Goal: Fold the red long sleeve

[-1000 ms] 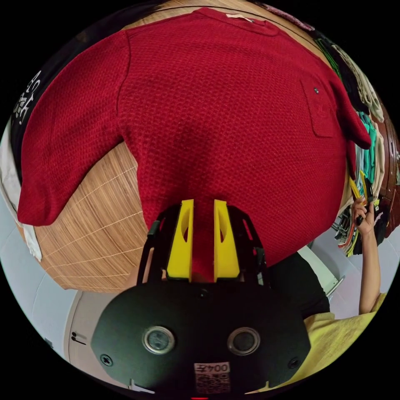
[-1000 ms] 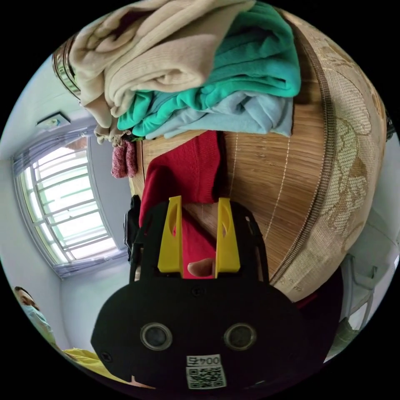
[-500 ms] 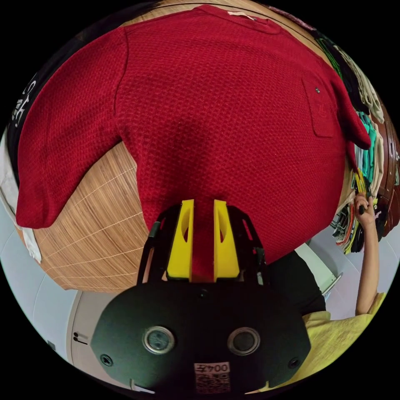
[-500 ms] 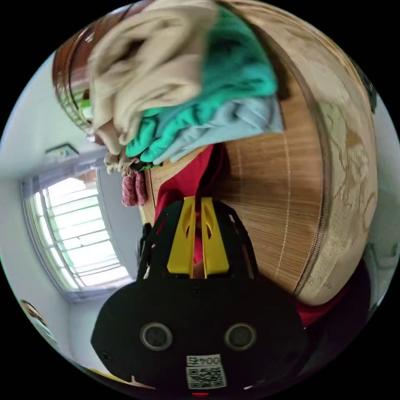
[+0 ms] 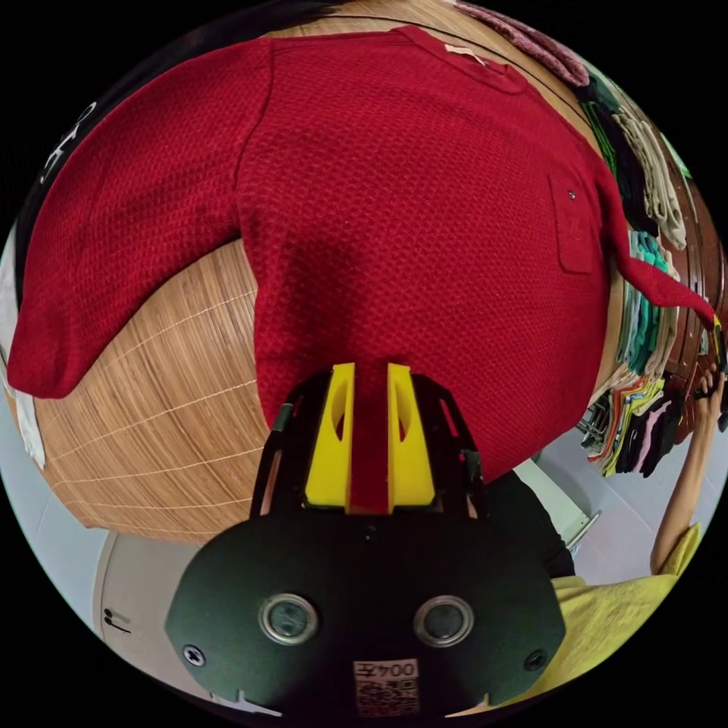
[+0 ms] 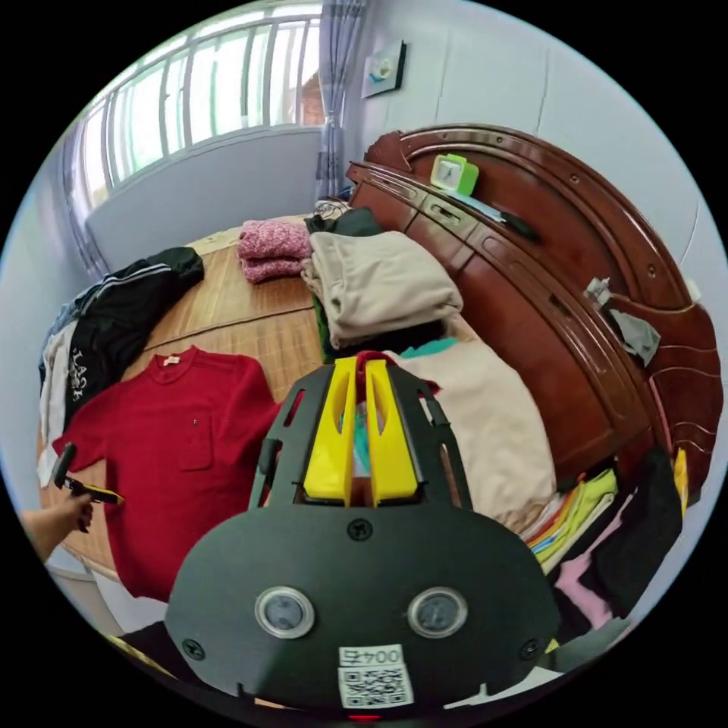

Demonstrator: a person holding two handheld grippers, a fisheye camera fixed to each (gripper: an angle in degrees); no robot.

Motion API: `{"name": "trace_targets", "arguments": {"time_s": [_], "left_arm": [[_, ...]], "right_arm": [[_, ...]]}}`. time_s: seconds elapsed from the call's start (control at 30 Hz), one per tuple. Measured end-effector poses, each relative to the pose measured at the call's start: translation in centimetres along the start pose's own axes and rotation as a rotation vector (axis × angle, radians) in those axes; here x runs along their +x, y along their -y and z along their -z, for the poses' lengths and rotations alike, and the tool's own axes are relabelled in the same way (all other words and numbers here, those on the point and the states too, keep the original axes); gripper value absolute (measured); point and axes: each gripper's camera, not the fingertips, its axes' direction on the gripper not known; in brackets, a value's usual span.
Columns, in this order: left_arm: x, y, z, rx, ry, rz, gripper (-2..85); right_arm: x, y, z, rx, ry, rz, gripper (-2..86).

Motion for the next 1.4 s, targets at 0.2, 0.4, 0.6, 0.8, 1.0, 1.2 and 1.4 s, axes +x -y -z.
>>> {"name": "trace_targets", "arguments": {"time_s": [0.2,0.4,0.6,0.8,1.0,1.2,1.4], "left_arm": [[-1.4,0.2,-1.3,-0.008,-0.022,0.002,5.5],[-2.3,0.3,-2.5,-0.015,-0.022,0.012,5.4],[-2.3,0.5,-3.6,-0.023,0.021,0.008,5.4],[-2.7,0.2,-4.6,-0.011,0.046,0.013,5.3],[-3.7,-0.1,-5.6,-0.005,0.035,0.031,5.2],[-4.5,-0.5,-6.4,0.003,0.034,0.037,5.3],[-5.5,-1.0,-7.2,0.008,0.026,0.047,5.2]], "right_arm": [[5.4,-6.3,-4.0,-0.228,0.128,-0.318,2.9],[8.7,-16.0,-7.1,-0.186,0.574,-0.711,6.8],[8.6,-16.6,-5.4,-0.095,0.584,-0.765,16.2],[7.6,-12.4,-8.2,-0.139,0.519,-0.626,16.4],[2.7,-7.8,-15.2,-0.359,0.438,-0.459,15.5],[-6.3,-2.9,-11.1,-0.258,0.249,-0.161,0.8],[-10.6,5.1,-9.1,-0.080,0.014,0.100,-0.1]]}}
